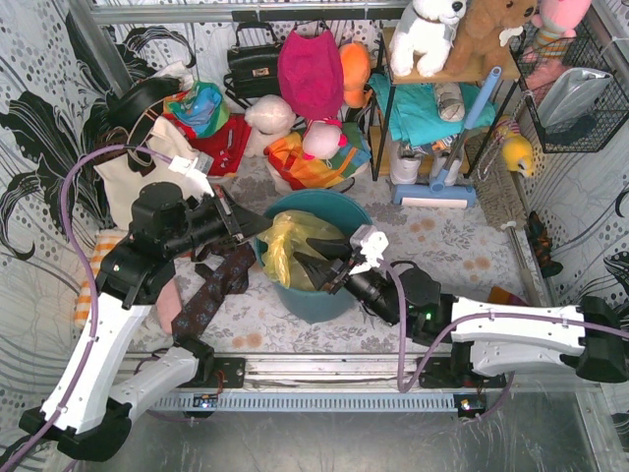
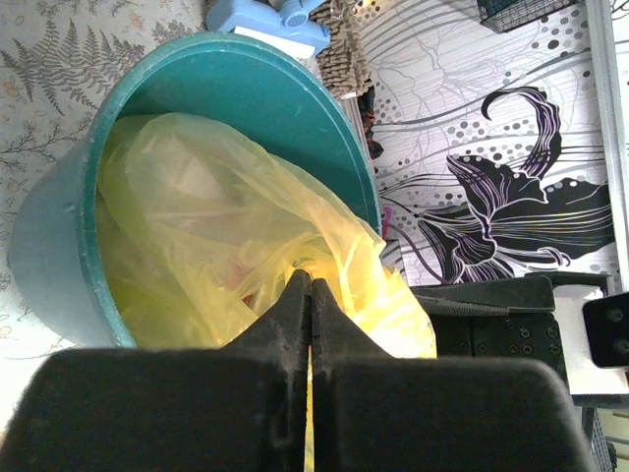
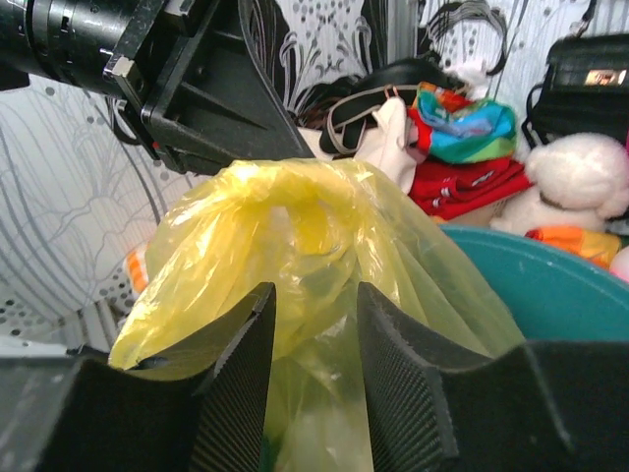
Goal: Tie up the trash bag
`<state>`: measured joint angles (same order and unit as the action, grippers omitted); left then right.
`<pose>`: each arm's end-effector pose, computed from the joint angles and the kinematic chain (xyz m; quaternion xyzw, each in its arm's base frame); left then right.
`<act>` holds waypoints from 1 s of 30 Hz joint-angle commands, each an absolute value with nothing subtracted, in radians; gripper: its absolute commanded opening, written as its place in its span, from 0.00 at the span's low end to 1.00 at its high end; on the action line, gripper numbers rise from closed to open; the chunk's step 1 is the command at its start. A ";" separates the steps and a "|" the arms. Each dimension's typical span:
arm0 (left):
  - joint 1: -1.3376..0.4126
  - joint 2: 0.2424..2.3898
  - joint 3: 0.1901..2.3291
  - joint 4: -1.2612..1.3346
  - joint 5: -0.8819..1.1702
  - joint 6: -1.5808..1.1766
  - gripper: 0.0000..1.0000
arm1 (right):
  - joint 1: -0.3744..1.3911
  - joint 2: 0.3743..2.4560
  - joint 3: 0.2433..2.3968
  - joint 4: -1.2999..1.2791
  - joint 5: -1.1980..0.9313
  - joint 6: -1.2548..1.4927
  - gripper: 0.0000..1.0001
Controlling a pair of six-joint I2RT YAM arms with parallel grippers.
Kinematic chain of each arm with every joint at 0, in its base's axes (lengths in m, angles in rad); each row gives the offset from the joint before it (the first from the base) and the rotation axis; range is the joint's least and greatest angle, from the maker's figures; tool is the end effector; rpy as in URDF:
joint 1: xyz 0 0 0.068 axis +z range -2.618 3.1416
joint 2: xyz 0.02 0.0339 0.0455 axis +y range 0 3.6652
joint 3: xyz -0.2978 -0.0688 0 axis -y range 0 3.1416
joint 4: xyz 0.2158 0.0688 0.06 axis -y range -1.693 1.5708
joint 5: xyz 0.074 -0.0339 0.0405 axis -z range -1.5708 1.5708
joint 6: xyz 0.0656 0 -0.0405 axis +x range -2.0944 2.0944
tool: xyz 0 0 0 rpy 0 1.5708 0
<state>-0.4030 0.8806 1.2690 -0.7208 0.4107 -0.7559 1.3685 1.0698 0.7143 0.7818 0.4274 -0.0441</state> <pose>0.1132 -0.0767 0.4366 -0.0234 0.8056 -0.4501 0.3845 0.0712 0.2119 0.4111 -0.2078 0.5183 0.4146 0.7185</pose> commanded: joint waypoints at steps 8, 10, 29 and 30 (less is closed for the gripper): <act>-0.403 0.876 1.247 -0.626 0.406 -0.767 0.00 | 1.368 0.959 0.950 0.184 0.433 0.432 0.46; -0.403 0.877 1.249 -0.630 0.405 -0.767 0.00 | 1.368 0.945 0.972 0.119 0.441 0.495 0.44; -0.403 0.875 1.258 -0.644 0.388 -0.768 0.00 | 1.450 1.149 1.296 -0.248 0.419 0.677 0.54; -0.403 0.874 1.257 -0.644 0.385 -0.766 0.00 | 1.450 1.157 1.304 -0.247 0.437 0.671 0.53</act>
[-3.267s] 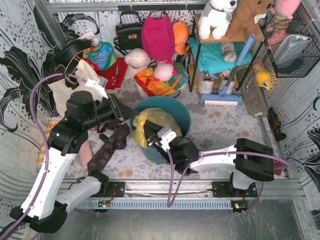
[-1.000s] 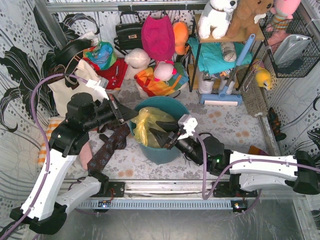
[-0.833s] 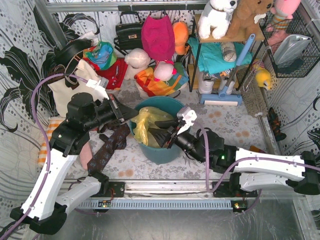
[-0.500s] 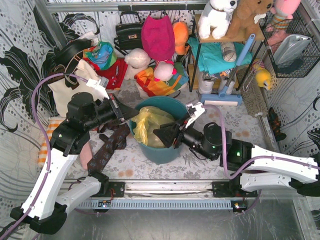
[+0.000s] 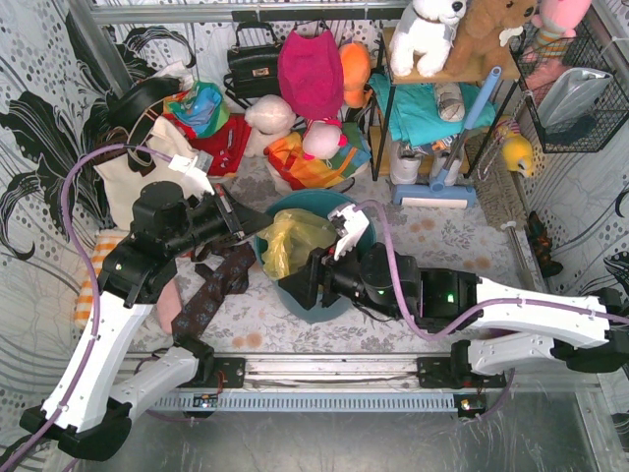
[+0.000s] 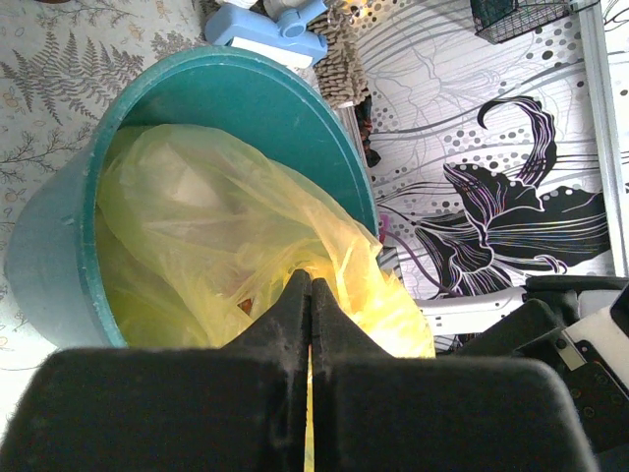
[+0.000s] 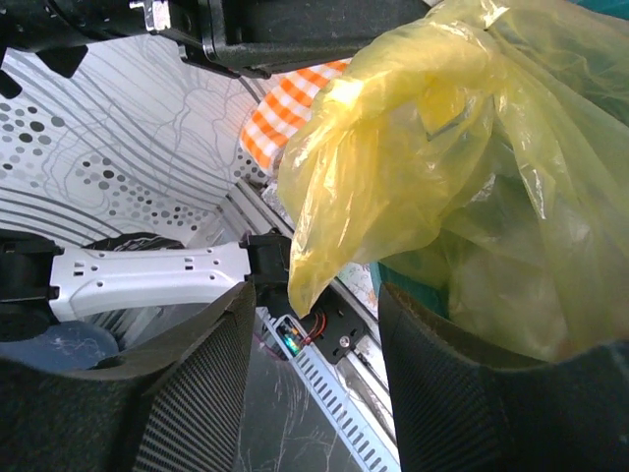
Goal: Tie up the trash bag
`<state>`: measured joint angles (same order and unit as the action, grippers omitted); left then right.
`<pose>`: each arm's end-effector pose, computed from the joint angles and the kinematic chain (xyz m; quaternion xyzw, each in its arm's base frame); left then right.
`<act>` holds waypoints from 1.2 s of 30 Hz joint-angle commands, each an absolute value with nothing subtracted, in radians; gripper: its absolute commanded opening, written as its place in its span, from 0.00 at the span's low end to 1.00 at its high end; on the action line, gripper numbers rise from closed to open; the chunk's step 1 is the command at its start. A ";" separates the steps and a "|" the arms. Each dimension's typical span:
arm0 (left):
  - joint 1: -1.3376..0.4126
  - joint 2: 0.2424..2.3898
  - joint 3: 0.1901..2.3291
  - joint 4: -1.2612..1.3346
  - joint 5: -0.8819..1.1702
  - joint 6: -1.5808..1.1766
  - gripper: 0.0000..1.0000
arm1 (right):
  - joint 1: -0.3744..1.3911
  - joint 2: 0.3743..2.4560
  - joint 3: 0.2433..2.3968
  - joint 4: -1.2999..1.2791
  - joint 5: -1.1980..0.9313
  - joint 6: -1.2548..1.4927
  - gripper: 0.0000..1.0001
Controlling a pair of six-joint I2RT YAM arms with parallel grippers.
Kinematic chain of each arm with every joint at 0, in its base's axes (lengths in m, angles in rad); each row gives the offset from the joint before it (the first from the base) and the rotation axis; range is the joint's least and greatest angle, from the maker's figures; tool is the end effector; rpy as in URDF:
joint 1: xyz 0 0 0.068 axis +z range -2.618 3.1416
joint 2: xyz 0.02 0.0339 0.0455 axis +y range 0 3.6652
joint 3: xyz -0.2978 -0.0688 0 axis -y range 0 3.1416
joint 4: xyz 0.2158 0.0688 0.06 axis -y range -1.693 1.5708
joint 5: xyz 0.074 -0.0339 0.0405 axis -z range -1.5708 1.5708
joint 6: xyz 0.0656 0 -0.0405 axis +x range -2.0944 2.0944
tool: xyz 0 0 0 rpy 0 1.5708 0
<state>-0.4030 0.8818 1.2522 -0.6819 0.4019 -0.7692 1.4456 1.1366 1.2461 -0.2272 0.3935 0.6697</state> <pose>0.1169 -0.0777 0.4362 -0.0286 0.8001 -0.4536 0.3915 0.0545 0.2313 0.4511 -0.1571 0.7277 0.4958 0.4471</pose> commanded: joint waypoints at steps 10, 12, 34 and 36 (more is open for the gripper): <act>-0.403 0.877 1.259 -0.643 0.378 -0.756 0.00 | 1.450 1.217 1.344 -0.242 0.479 0.659 0.42; -0.403 0.877 1.258 -0.639 0.378 -0.756 0.00 | 1.449 1.218 1.343 -0.248 0.474 0.662 0.38; -0.403 0.776 1.087 -0.342 0.175 -0.562 0.00 | 1.450 1.256 1.536 -0.751 0.711 0.892 0.00; -0.403 0.760 1.062 -0.297 0.148 -0.510 0.00 | 1.450 1.285 1.584 -0.831 0.736 0.912 0.00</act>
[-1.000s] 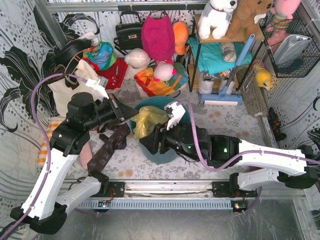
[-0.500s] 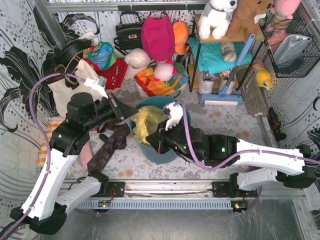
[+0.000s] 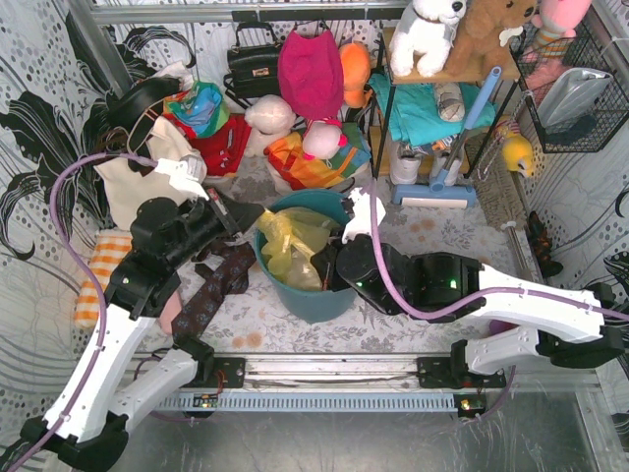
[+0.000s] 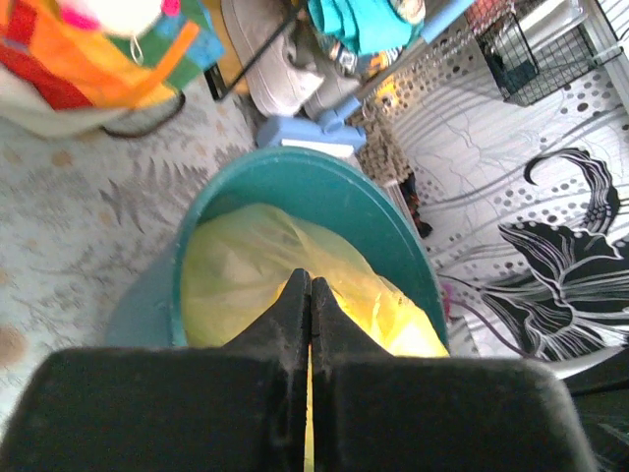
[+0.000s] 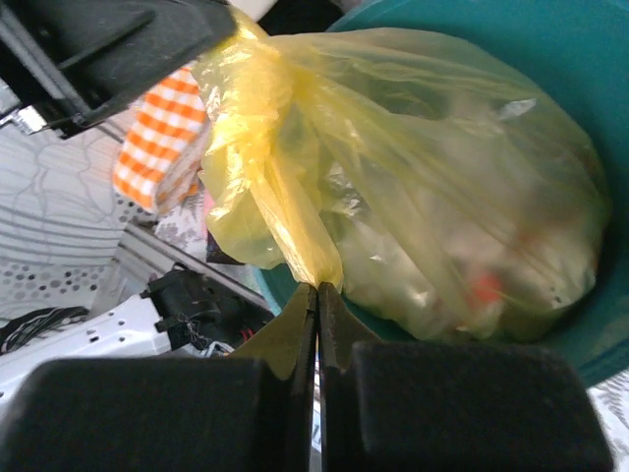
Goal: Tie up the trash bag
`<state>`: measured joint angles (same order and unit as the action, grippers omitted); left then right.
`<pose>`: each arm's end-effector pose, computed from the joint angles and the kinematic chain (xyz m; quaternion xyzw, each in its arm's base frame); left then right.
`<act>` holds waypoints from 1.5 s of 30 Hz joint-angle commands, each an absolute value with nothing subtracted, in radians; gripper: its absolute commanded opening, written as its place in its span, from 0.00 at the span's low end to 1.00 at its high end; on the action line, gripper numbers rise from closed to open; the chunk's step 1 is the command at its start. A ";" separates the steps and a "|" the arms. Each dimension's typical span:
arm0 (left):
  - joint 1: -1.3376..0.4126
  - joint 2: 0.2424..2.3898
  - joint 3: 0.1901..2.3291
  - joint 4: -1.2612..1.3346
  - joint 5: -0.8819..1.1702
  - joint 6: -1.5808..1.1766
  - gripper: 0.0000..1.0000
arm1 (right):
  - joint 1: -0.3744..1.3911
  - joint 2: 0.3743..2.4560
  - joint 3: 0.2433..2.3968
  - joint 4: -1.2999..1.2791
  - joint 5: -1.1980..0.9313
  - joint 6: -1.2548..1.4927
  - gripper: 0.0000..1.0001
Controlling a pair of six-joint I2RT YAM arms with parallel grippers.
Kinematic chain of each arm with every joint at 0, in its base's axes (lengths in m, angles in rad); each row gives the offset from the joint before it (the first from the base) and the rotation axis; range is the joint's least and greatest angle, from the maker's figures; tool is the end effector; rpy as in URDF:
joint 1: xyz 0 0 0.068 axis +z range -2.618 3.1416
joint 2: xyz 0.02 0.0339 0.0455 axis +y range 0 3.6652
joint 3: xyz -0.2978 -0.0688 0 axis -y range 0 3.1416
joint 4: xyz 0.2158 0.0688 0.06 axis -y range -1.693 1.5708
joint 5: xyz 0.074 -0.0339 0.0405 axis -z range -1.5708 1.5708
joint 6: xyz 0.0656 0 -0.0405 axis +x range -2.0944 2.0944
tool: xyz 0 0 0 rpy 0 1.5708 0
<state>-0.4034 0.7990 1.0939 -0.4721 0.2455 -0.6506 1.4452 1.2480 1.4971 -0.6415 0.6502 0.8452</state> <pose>0.1196 -0.0684 0.4228 -0.0159 0.7650 -0.4015 0.5033 0.0690 0.2297 0.4590 -0.0633 0.8051 0.3700 0.4593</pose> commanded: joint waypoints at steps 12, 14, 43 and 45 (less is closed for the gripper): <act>-0.403 0.720 0.970 -0.122 0.102 -0.305 0.00 | 1.444 1.464 1.855 -1.344 0.877 1.069 0.00; -0.403 0.705 0.953 -0.110 0.089 -0.279 0.00 | 1.442 1.480 1.878 -1.411 0.897 1.095 0.00; -0.403 0.955 1.289 -0.645 0.529 -0.661 0.49 | 1.436 1.471 1.856 -1.268 0.892 0.977 0.00; -0.403 0.954 1.291 -0.633 0.547 -0.673 0.48 | 1.436 1.472 1.854 -1.261 0.890 0.975 0.00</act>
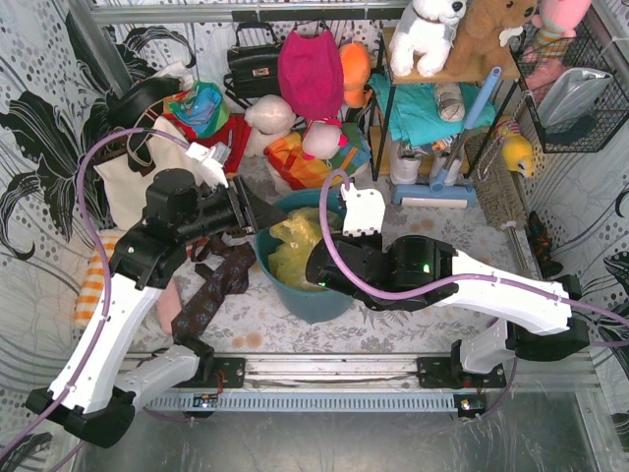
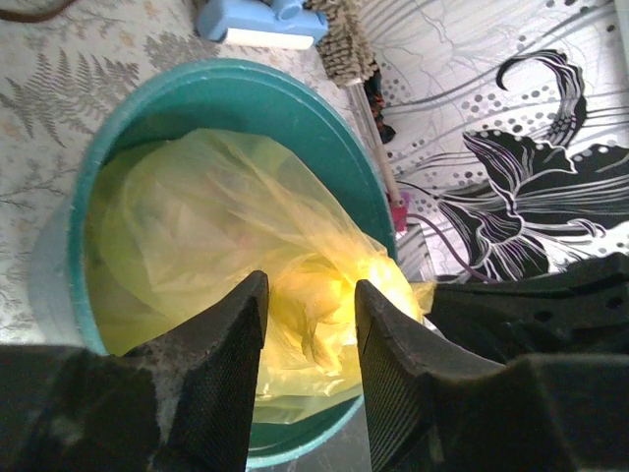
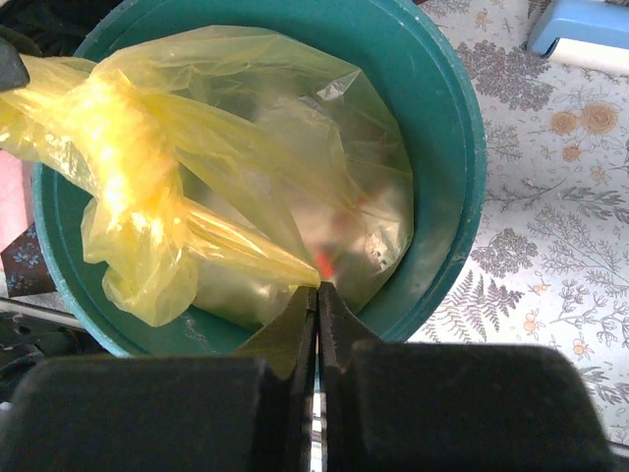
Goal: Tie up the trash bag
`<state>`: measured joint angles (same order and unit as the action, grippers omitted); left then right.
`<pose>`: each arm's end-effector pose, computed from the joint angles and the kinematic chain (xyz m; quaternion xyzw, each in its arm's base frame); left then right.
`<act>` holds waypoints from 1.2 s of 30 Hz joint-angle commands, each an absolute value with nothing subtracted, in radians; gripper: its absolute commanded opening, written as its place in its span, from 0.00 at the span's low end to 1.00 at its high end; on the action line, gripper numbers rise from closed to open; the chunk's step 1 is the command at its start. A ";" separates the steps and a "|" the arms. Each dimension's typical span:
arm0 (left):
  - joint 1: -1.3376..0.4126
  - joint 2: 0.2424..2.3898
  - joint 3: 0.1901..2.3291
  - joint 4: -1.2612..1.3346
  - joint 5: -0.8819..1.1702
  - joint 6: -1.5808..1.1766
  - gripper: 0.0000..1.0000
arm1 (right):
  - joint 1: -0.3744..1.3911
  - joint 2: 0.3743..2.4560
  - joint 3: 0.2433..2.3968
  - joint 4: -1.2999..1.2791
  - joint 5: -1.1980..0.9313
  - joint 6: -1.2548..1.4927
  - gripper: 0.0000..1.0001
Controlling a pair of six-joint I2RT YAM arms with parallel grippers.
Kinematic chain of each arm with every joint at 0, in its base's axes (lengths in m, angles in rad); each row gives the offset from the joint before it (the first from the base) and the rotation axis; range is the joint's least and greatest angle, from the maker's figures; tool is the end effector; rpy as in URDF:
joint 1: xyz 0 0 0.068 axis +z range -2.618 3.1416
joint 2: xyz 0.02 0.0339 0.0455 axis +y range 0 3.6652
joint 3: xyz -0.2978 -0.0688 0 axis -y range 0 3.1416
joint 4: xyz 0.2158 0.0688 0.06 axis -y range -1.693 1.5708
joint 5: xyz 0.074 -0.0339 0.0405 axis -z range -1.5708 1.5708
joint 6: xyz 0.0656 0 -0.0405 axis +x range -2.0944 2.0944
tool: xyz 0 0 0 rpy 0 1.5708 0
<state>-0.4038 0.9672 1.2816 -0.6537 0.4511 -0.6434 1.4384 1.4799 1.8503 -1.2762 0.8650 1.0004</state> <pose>0.1387 -0.0904 0.4382 0.0332 0.8054 -0.4396 0.3962 0.0817 0.2356 0.4524 -0.0529 0.8674 0.1419 0.4740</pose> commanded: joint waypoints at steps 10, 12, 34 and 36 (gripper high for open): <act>-0.403 0.932 1.332 -0.593 0.609 -0.715 0.46 | 1.434 1.475 1.846 -1.241 0.888 0.955 0.00; -0.403 0.928 1.331 -0.606 0.606 -0.708 0.45 | 1.432 1.471 1.839 -1.232 0.887 0.952 0.00; -0.405 0.971 1.373 -0.804 0.513 -0.575 0.47 | 1.427 1.461 1.820 -1.196 0.876 0.927 0.00; -0.406 0.974 1.367 -0.791 0.519 -0.581 0.46 | 1.427 1.459 1.817 -1.195 0.876 0.927 0.00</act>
<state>-0.4038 0.9699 1.3785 -0.8307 0.4988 -0.5903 1.4307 1.4799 1.8286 -1.2030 0.8639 0.9478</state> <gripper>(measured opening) 0.469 0.003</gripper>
